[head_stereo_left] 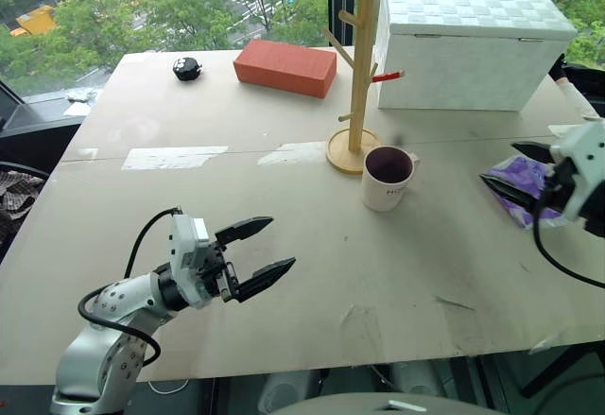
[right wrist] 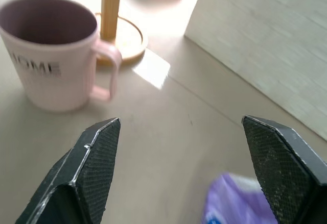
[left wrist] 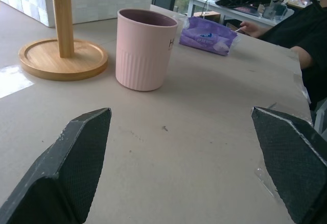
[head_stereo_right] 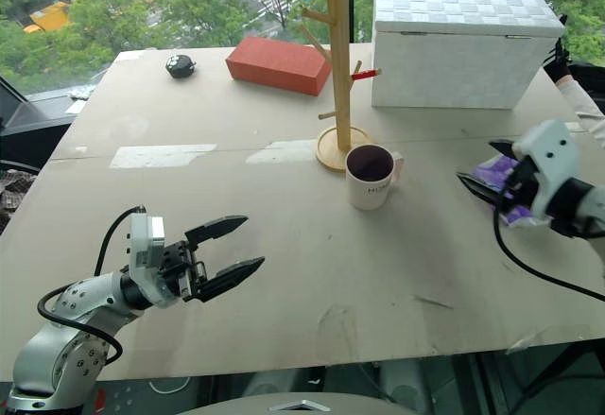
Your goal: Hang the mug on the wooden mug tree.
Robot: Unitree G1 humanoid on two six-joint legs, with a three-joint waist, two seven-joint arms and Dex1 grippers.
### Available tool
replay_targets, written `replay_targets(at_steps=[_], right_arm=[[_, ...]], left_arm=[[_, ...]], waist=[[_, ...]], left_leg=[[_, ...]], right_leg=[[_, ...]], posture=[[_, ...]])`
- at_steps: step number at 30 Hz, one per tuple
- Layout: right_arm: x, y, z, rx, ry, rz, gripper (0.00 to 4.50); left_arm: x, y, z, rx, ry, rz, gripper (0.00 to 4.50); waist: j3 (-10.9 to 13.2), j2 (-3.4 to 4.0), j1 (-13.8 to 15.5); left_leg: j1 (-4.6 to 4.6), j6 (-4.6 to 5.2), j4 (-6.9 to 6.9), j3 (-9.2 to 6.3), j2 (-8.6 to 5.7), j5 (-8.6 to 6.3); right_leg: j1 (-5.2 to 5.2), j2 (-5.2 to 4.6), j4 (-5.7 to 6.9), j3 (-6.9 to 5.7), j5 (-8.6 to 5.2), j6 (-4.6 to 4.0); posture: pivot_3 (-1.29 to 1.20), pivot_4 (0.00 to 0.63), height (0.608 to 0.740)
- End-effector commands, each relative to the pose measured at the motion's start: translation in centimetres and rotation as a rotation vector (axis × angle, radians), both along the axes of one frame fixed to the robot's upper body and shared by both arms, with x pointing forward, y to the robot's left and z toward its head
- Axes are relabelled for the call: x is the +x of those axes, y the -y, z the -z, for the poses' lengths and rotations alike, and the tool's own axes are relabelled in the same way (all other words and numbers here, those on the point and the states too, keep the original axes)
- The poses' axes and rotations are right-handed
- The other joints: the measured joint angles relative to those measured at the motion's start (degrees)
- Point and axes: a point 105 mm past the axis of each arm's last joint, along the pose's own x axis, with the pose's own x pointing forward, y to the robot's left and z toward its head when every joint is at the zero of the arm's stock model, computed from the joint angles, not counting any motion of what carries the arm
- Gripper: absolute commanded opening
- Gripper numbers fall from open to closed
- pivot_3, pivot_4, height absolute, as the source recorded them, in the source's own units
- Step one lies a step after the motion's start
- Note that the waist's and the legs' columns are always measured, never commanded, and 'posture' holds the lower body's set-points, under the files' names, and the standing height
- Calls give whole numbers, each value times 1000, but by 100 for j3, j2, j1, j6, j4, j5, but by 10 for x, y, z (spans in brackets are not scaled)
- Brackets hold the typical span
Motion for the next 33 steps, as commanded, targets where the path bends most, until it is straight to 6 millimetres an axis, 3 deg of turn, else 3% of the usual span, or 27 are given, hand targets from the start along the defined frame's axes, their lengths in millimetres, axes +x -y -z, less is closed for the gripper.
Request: replay_targets(at_steps=[1,3,9,22,25,28,33], right_arm=[[15,-18,10,58,-30,-58,3846],[24,-24,15,53,-45,-87,3846],[51,-36,24,49,-34,-107,3846],[73,-68,38,131,-60,-170,3846],[80,-78,52,150,-89,-159,3846],[89,-82,62,181,-99,-127,2962],[90,-84,68,182,-102,-140,577]], left_arm=[[-2,-7,-11,-2,31,2,4500],[-5,-7,-20,-40,39,0,4500],[-15,-8,-22,-35,45,-9,4500],[-31,-11,-27,-15,34,-79,4500],[-29,-13,-29,-8,45,-96,4500],[-29,-16,-33,3,56,-109,4500],[-30,-18,-30,11,52,-126,4500]], waist=[[2,4,-6],[3,4,-9],[4,5,-21],[4,7,-42],[4,6,-30],[3,6,-23],[4,7,-23]], left_leg=[[0,0,0,1,0,0],[-7,0,0,5,-1,0],[-9,-3,-3,12,-1,1],[-4,-3,-4,13,2,0],[-4,-3,-4,10,2,0],[-2,-4,-3,11,2,0],[-3,-16,-3,14,2,7]], right_leg=[[0,0,-2,0,1,-1],[-7,-1,-3,4,3,1],[-13,0,-6,10,12,14],[-13,7,-4,16,12,9],[-14,11,-2,16,14,4],[-14,14,-2,16,16,1],[-14,17,-3,22,19,3]], posture=[[0,150,740],[0,150,740],[0,150,740],[0,150,740],[0,150,740],[0,150,740],[0,150,740]])
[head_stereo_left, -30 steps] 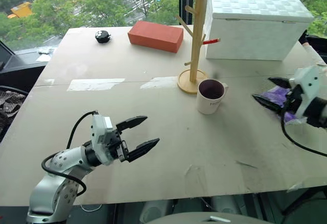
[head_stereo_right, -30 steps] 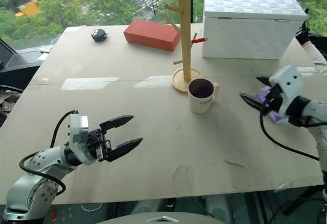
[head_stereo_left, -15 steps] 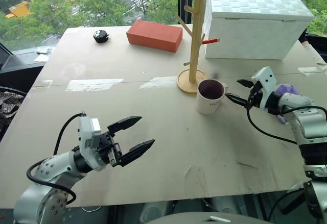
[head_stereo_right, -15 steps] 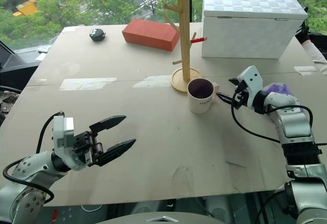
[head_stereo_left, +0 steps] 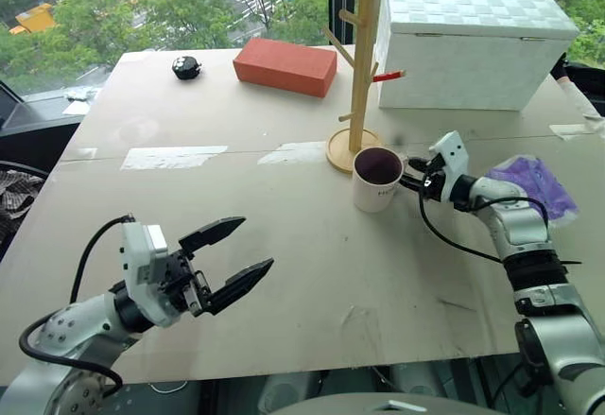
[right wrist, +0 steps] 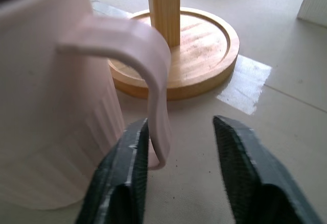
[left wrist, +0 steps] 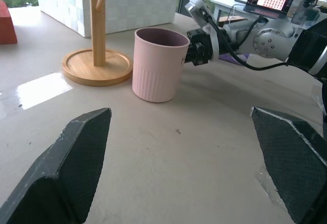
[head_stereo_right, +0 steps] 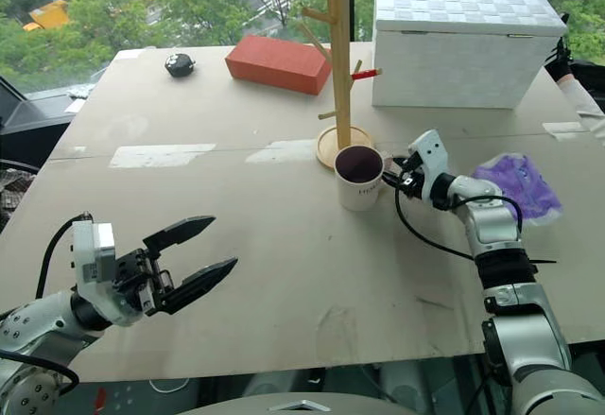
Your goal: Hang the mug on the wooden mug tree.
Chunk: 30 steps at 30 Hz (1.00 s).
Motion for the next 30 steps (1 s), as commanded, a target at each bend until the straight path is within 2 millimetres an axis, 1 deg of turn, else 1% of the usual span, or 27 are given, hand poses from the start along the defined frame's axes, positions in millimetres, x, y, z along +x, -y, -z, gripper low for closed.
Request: replay_targets(at_steps=[1,2,5,8,10,13,15,18,20,24,28,30], right_arm=[[4,0,-19,6,79,-17,180],[4,1,-22,11,86,-18,57],[4,5,-39,10,136,-32,57],[6,6,-72,-1,208,-70,57],[7,3,-101,-18,267,-113,57],[10,-3,-134,-52,320,-155,57],[13,-8,-149,-94,335,-185,57],[15,-15,-168,-131,353,-239,57],[17,-18,-176,-153,356,-263,57],[22,-21,-180,-196,331,-291,57],[29,-29,-181,-233,303,-291,57],[35,-34,-178,-252,278,-282,57]], left_arm=[[-4,2,-6,11,31,0,4500],[-5,2,-6,10,31,-1,4500],[-4,2,-6,7,34,-6,4500],[-1,2,-7,-6,43,-13,4500],[-1,2,-7,-9,45,-14,4500],[-1,3,-6,-11,51,-17,4500],[1,2,-8,-16,64,-19,4500],[1,0,-16,-48,104,-22,4500],[-1,-2,-18,-53,117,-31,4500],[-7,-4,-27,-99,170,-52,4500],[-17,-3,-37,-171,207,-59,4500],[-22,-5,-41,-199,225,-77,4500]], waist=[[0,0,-8],[0,0,-9],[1,1,-12],[3,4,-16],[8,13,-31],[8,13,-71],[8,12,-89],[7,12,-105],[8,12,-122],[8,13,-144],[9,13,-164],[9,13,-171]], left_leg=[[0,-2,0,1,0,1],[0,-4,0,2,0,1],[0,3,0,2,2,-6],[0,6,0,2,3,-8],[0,7,0,3,4,-8],[0,7,0,6,13,-8],[0,5,-3,5,16,-9],[-2,-3,-3,5,18,-12],[-4,-8,-3,8,17,-10],[-4,-18,-4,16,17,-6],[-6,-18,-6,22,19,-7],[-6,-18,-6,31,23,-9]], right_leg=[[0,0,-1,1,0,0],[-1,2,-1,3,0,0],[-4,5,0,4,0,-1],[-5,6,2,4,-1,-3],[-6,6,2,5,0,-6],[-8,10,2,4,1,-7],[-8,12,2,2,3,-6],[-8,13,-2,1,3,-5],[-9,12,-7,3,4,-5],[-11,11,-11,9,4,-4],[-16,10,-12,15,4,-5],[-20,12,-11,20,4,-6]], posture=[[0,150,740],[0,150,740],[0,150,740],[0,150,740],[0,150,740],[0,150,740],[0,150,740],[0,150,740],[0,150,740],[0,150,740],[0,150,740],[0,150,740]])
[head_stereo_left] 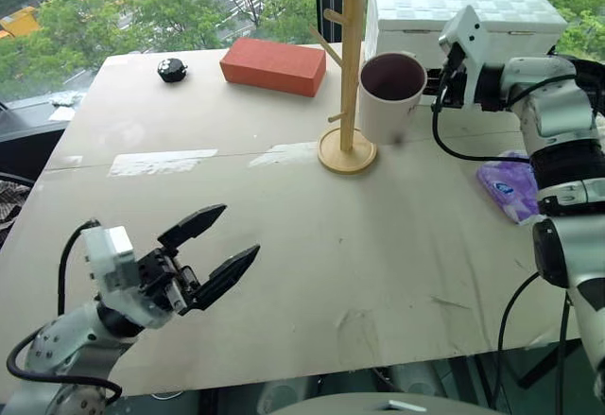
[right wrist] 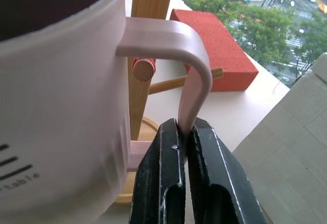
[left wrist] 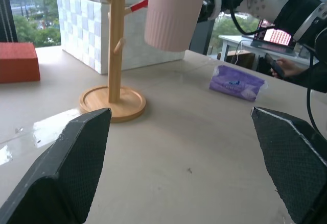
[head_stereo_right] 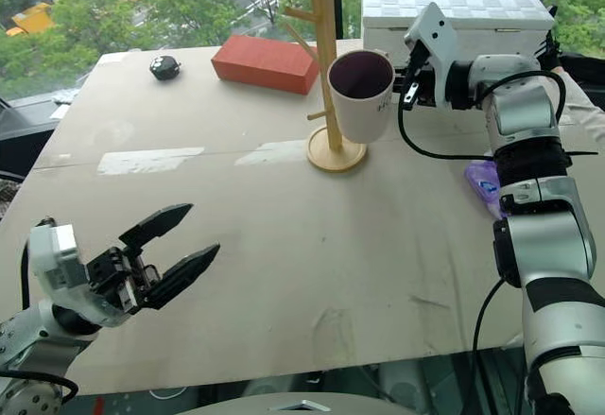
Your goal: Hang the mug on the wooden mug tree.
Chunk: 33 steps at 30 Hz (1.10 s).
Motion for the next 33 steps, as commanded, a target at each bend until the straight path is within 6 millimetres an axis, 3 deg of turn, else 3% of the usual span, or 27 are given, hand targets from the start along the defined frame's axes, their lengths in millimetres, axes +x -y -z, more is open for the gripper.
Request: replay_targets(at_steps=[1,7,10,16,21,25,29,33], right_arm=[[4,-11,-12,-44,45,-9,57],[16,-24,-6,-54,20,21,57],[15,-26,0,-67,-8,-6,862],[10,5,-7,-11,41,43,3545],[-23,49,14,25,42,62,3545],[-63,93,57,29,-3,219,3545],[-100,113,94,69,-70,346,3545],[-126,119,119,81,-117,407,3545]], left_arm=[[-11,0,-18,-32,84,-17,4500],[-16,0,-17,-65,82,-56,4500],[-15,1,-17,-69,84,-60,4500],[1,6,9,34,-38,-108,4500],[13,10,24,78,-110,-155,4500],[19,2,46,127,-200,-167,4500],[24,-8,50,141,-241,-153,4500],[29,-12,59,159,-293,-110,4500]], waist=[[0,0,-6],[0,1,8],[0,1,15],[0,1,15],[-1,-1,137],[-2,5,145],[-3,4,183],[-2,6,141]], left_leg=[[0,0,-1,6,4,0],[0,-1,-2,13,8,0],[0,-2,-2,14,8,1],[0,-3,-2,15,8,1],[-5,0,-1,12,7,-2],[-5,18,-4,31,19,-17],[-8,16,-1,34,30,-23],[2,21,4,45,32,-25]], right_leg=[[-5,3,1,6,0,-1],[-10,8,6,11,2,-6],[-10,9,6,11,2,-7],[-10,11,7,13,3,-5],[-8,9,4,10,6,-1],[-19,11,12,23,4,-1],[-21,18,12,22,3,-1],[-16,19,12,27,0,-5]], posture=[[0,150,740],[0,150,740],[0,150,740],[0,150,740],[0,150,740],[0,150,740],[0,150,740],[0,150,740]])
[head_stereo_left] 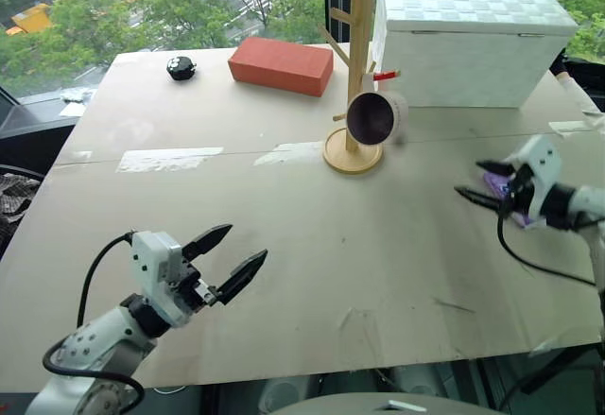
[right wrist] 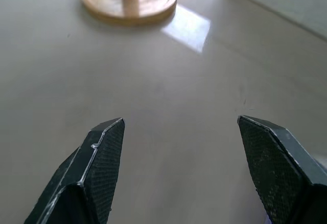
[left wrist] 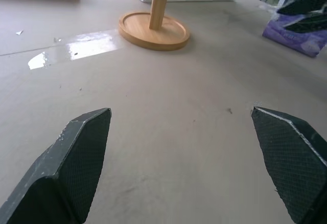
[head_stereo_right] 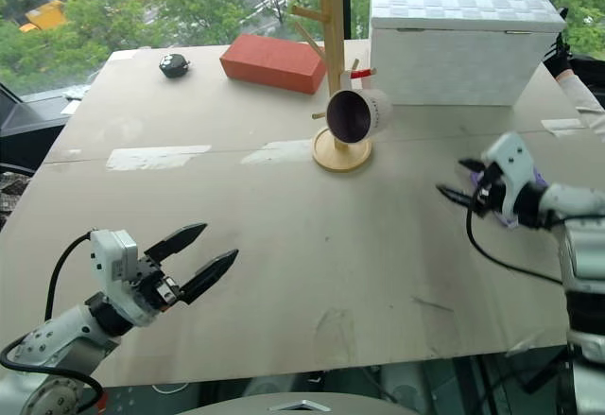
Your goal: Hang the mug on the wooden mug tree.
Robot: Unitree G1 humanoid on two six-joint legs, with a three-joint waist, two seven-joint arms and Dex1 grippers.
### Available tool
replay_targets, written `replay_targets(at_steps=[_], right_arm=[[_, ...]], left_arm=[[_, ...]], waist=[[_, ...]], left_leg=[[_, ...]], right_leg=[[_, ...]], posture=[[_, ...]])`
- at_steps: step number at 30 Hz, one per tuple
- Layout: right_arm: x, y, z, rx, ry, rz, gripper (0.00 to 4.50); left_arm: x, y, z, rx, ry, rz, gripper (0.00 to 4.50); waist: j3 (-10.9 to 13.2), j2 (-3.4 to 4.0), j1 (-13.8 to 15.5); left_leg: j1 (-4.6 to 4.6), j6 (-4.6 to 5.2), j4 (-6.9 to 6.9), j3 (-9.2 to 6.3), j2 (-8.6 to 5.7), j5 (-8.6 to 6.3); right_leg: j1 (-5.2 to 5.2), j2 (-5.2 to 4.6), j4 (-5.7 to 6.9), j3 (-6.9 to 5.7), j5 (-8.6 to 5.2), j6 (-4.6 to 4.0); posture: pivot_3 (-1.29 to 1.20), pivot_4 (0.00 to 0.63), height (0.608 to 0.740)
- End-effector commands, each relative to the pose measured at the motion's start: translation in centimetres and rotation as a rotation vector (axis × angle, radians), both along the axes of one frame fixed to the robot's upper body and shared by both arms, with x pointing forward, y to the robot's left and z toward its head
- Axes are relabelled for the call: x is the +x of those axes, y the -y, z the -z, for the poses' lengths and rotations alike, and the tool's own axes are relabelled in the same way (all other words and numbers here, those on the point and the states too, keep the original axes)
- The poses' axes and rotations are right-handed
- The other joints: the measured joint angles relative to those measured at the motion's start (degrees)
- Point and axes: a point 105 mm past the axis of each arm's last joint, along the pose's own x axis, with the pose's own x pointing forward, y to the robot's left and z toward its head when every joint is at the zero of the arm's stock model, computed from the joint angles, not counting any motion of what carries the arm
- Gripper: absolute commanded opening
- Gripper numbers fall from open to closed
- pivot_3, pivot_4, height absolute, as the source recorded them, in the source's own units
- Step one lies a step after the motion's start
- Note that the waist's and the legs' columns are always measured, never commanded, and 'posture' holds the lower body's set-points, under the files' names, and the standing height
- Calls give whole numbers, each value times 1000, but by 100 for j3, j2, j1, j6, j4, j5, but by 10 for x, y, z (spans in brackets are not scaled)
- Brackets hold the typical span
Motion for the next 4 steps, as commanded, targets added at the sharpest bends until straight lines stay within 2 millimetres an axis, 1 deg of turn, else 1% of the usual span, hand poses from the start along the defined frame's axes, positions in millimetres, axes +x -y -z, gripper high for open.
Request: replay_targets(at_steps=[1,4], right_arm=[[-11,-1,-13,17,86,24,3545],[-17,-6,-7,39,86,37,3545]], left_arm=[[4,0,-1,-10,-11,42,4500],[9,4,-1,-15,-26,88,4500]], waist=[[0,-1,-13],[-2,-5,1]], left_leg=[[4,1,4,12,8,0],[17,0,12,14,19,0]], right_leg=[[1,-1,-1,-1,-1,-2],[15,-2,1,-19,0,4]], posture=[[0,150,740],[0,150,740]])
